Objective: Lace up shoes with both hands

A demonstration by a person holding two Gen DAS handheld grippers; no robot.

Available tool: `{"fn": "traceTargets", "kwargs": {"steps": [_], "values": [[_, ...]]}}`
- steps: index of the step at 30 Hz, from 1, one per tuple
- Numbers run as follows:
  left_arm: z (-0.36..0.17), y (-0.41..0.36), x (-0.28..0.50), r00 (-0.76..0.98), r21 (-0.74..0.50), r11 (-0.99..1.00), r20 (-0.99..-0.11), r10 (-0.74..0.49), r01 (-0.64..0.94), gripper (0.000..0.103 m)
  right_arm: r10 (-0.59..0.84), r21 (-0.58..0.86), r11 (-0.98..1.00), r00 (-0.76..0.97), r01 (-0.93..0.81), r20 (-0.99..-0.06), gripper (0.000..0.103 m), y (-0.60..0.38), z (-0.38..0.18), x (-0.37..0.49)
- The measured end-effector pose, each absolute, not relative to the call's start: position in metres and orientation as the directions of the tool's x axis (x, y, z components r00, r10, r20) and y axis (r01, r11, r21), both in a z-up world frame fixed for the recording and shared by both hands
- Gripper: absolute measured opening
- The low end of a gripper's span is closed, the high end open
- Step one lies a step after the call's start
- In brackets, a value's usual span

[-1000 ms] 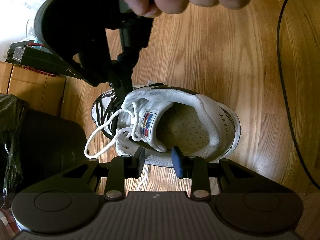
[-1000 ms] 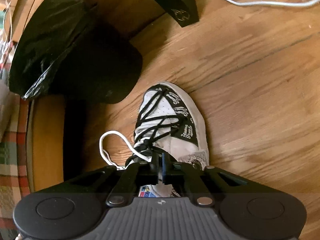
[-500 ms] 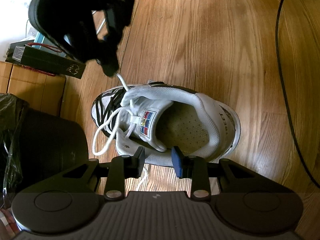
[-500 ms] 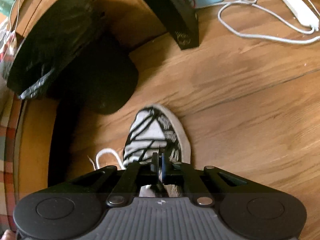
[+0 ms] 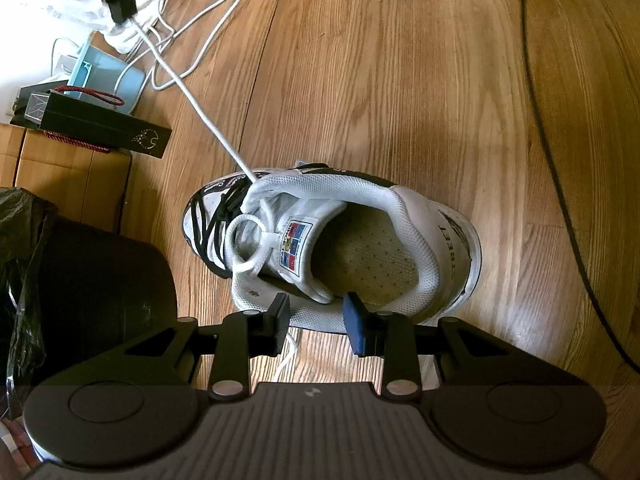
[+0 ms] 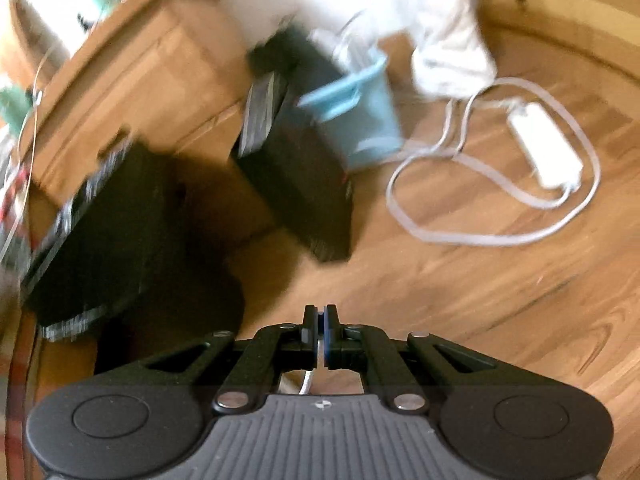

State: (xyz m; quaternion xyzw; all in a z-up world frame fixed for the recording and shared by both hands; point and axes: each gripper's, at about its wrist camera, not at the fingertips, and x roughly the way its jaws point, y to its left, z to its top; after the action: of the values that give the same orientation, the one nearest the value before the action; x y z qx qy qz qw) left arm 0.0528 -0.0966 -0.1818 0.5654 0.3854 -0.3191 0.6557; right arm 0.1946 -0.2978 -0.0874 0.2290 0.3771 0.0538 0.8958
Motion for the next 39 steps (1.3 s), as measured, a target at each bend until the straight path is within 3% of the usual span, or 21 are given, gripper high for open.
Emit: {"fn": "traceTargets", "kwargs": {"steps": [11,16,20,24,29,33,39], "values": [[-0.182,-0.097,0.053,0.499,0.495,0.159,-0.866,0.017,0.854,0.033,0.076,0.412,0.896,0.857,0.165,-0.509,0.003,-0.356,-0.033,0.196],[-0.182,-0.097,0.053,0.499,0.495,0.161,-0.867,0.018,0.854,0.033,0.071,0.394,0.906,0.861,0.156,-0.503,0.003,-0.354,-0.032,0.196],[-0.177,-0.094,0.058,0.472,0.460,0.224,-0.882,0.002,0.859,0.034,0.240,0.429,0.903,0.835,-0.005,-0.495,0.003,-0.325,-0.039,0.197],[-0.157,-0.075,0.064,0.417,0.383,0.349,-0.909,-0.025,0.855,0.041,0.379,0.330,0.916,0.764,-0.229,-0.522,0.003,-0.273,-0.042,0.194],[-0.140,-0.050,0.069,0.387,0.350,0.388,-0.922,-0.019,0.853,0.042,0.505,0.214,0.851,0.633,-0.480,-0.587,0.003,-0.208,-0.055,0.176],[-0.127,-0.034,0.077,0.475,0.438,0.373,-0.880,-0.009,0.818,0.042,0.519,0.019,0.727,0.531,-0.687,-0.670,0.003,-0.151,-0.069,0.145],[-0.092,0.010,0.107,0.477,0.381,0.545,-0.878,-0.040,0.747,0.043,0.430,-0.125,0.559,0.416,-0.820,-0.801,0.003,-0.107,-0.107,0.113]]}}
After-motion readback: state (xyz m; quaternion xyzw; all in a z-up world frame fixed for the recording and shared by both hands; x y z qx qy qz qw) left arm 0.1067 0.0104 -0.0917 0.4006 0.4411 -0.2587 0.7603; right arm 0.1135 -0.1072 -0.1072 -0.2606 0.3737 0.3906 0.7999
